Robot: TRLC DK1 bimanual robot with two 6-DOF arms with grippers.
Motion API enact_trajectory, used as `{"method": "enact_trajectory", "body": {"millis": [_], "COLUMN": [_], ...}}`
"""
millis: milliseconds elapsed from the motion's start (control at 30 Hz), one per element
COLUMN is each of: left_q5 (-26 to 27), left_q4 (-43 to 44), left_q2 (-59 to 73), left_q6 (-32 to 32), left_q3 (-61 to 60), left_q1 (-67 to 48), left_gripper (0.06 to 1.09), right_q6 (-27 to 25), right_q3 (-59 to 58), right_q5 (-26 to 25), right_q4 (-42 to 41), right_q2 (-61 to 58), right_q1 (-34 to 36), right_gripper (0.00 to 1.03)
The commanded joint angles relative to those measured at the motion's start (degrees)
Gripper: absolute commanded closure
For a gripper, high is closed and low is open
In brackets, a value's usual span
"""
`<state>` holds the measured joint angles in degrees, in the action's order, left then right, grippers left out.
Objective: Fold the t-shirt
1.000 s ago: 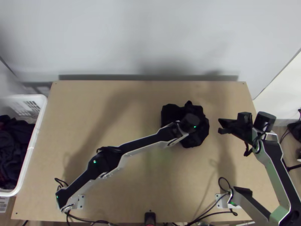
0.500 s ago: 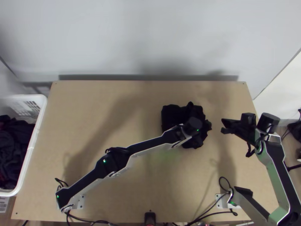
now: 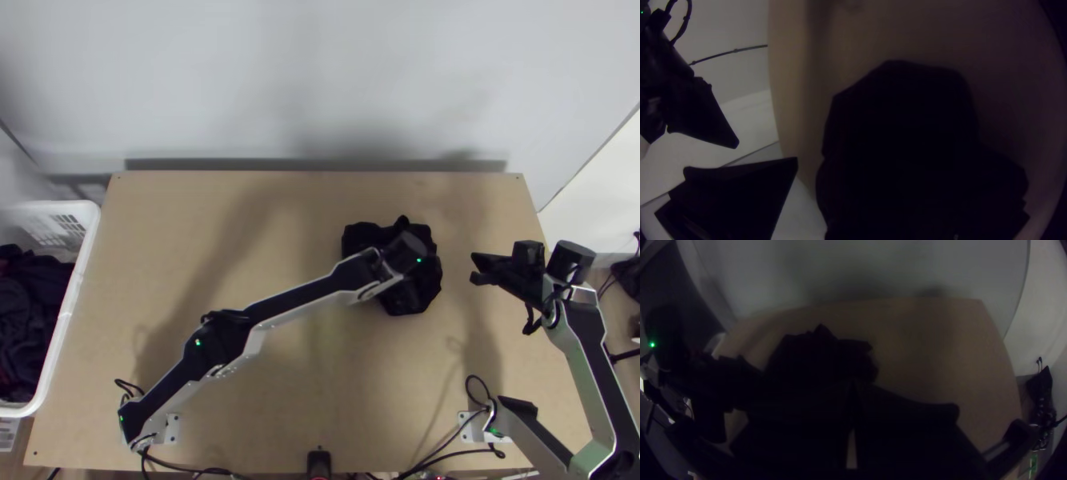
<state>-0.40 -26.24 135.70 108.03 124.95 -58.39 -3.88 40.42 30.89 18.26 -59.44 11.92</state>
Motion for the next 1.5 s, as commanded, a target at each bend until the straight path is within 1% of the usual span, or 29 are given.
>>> {"method": "enact_trajectory", "body": {"millis": [0,67,133,200,300,400,467,533,600,633,733,800,867,1000,1200,1300,1400,1467], "left_q5": [0.49,-0.47,-1.97,-3.64,-3.81,-3.99,-3.99,-2.32,0.67,2.34,10.07,13.76,17.81,22.64,27.12,28.0,28.62,28.79], "left_q4": [-7.77,-9.8,-11.29,-13.49,-15.07,-19.02,-19.99,-20.52,-20.43,-20.43,-19.46,-18.58,-18.23,-16.92,-16.3,-15.16,-12.7,-12.34], "left_q2": [-3.95,-5.88,-7.91,-9.84,-11.51,-11.51,-11.51,-12.04,-12.74,-12.74,-12.12,-11.25,-10.63,-9.05,-5.27,-4.13,-3.16,-2.72], "left_q6": [-2.38,-6.51,-13.11,-20.93,-35.25,-48.17,-57.23,-63.82,-69.44,-72.78,-83.86,-90.1,-95.02,-99.5,-102.58,-103.37,-105.83,-106.09], "left_q3": [0.04,-0.05,-0.14,-0.14,-0.14,-0.32,-0.67,-2.25,-4.54,-5.06,-5.06,-5.06,-5.41,-6.12,-6.47,-6.91,-6.64,-6.64], "left_q1": [2.14,2.4,2.49,2.84,4.95,7.24,7.94,8.64,9.7,10.31,13.04,15.15,17.26,19.02,19.54,19.63,19.63,19.19], "left_gripper": [0.1,0.1,0.1,0.1,0.11,0.13,0.22,0.39,0.54,0.64,0.89,1.0,1.03,1.03,1.05,1.05,1.05,1.05], "right_q6": [-0.34,-0.43,-0.43,-0.51,-0.6,-0.95,-1.22,-1.66,-1.83,-1.92,-2.54,-2.62,-2.45,-2.45,-1.57,-1.75,-2.71,-3.85], "right_q3": [-0.17,-0.26,-0.26,-0.35,-0.43,-0.26,0.09,0.71,1.68,2.29,4.22,6.16,8.44,12.31,16.79,17.14,16.35,15.65], "right_q5": [0.39,0.66,0.83,0.83,0.75,0.66,0.57,0.48,0.48,0.48,0.48,0.57,0.66,0.66,0.92,0.92,0.83,0.83], "right_q4": [0.02,0.02,0.02,0.02,0.11,0.11,0.11,0.11,0.11,0.02,-0.42,-0.51,-0.16,0.37,0.64,0.37,-0.68,-1.21], "right_q2": [0.11,0.29,0.55,0.82,0.82,0.2,-0.33,-1.29,-3.05,-4.1,-7.18,-9.2,-11.14,-14.39,-19.22,-21.77,-25.99,-28.01], "right_q1": [-0.32,-0.85,-1.99,-4.01,-7.35,-10.25,-11.75,-12.98,-13.86,-14.74,-18.78,-21.5,-23.79,-28.01,-33.81,-36.18,-36.27,-35.83], "right_gripper": [1.0,1.0,1.0,1.0,1.0,1.0,1.0,1.0,1.0,1.0,1.0,1.0,1.0,1.0,1.0,1.0,1.0,1.0]}}
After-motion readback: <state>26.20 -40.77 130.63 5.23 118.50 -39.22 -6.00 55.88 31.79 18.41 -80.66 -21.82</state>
